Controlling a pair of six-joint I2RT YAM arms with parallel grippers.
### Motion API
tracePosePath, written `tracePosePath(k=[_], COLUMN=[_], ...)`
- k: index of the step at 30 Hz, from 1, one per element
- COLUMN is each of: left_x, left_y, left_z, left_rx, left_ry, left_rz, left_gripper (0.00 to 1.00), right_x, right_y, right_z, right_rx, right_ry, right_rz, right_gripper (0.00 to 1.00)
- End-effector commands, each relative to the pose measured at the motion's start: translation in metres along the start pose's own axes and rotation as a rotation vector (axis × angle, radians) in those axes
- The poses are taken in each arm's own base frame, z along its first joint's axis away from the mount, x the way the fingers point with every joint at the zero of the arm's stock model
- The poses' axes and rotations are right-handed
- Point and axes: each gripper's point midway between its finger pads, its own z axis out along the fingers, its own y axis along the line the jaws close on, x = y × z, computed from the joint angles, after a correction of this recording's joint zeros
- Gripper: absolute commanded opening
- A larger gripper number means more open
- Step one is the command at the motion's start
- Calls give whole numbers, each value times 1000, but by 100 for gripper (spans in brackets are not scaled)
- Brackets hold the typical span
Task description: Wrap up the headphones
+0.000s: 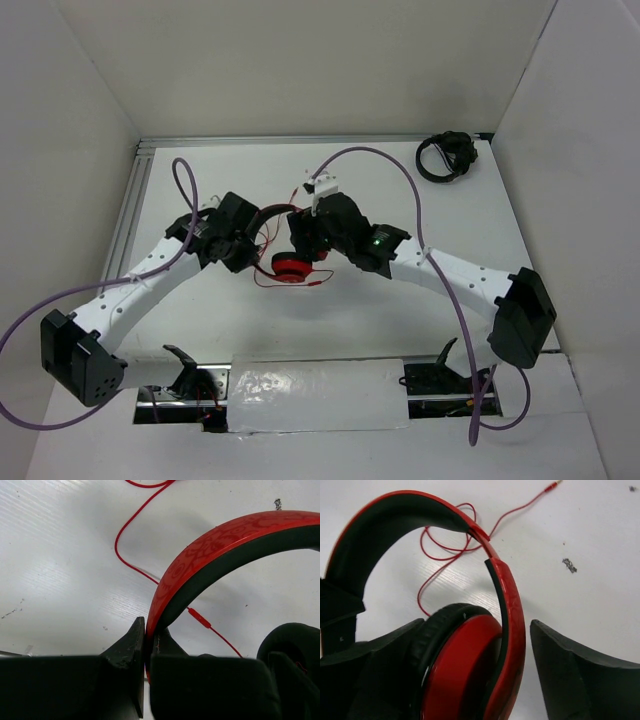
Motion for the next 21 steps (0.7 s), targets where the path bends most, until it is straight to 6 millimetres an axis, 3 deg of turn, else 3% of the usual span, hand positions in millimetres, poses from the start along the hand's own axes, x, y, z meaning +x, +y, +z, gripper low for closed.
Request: tracePosePath(k=[1, 3, 4, 5, 7, 9, 12, 13, 14, 16, 21], left_x=[-9, -9, -9, -9, -8, -7, -7, -7, -9, -15, -39], left_y=[-28, -29, -31, -32, -35, -39, -48, -47, -46, -36, -27], left_z=[-22, -24, -25, -25, -27, -27, -30, -32, -33, -38, -55], left_rx=[117, 128, 135, 144, 160, 178, 235, 236, 237, 197, 181], left_ry=[-43, -53, -55, -56, -56, -52, -66, -70, -76, -102, -214], left_rz=[-71, -77, -75, -69, -57, -27, 85, 124, 146, 179, 288], left_gripper=[0, 0, 0, 0, 3, 15, 50, 75, 84, 99, 99], right_x=[-7, -9, -9, -15, -23, -29, -35, -38, -38, -39, -46], right_y=[-7, -13, -11, -12, -13, -11, -7, -7, -8, -5, -7], right_z=[-1, -3, -3, -8, -13, -17, -24, -27, -28, -34, -44], right_rx=[85, 146, 141, 163, 167, 146, 112, 101, 94, 54, -36], right_ry=[-13, -24, -25, -50, -76, -89, -107, -113, -111, -121, -145], right_rz=[11, 28, 25, 16, 21, 1, -46, -62, -107, -151, -304], right_gripper=[88, 64, 56, 41, 29, 20, 13, 8, 4, 3, 4])
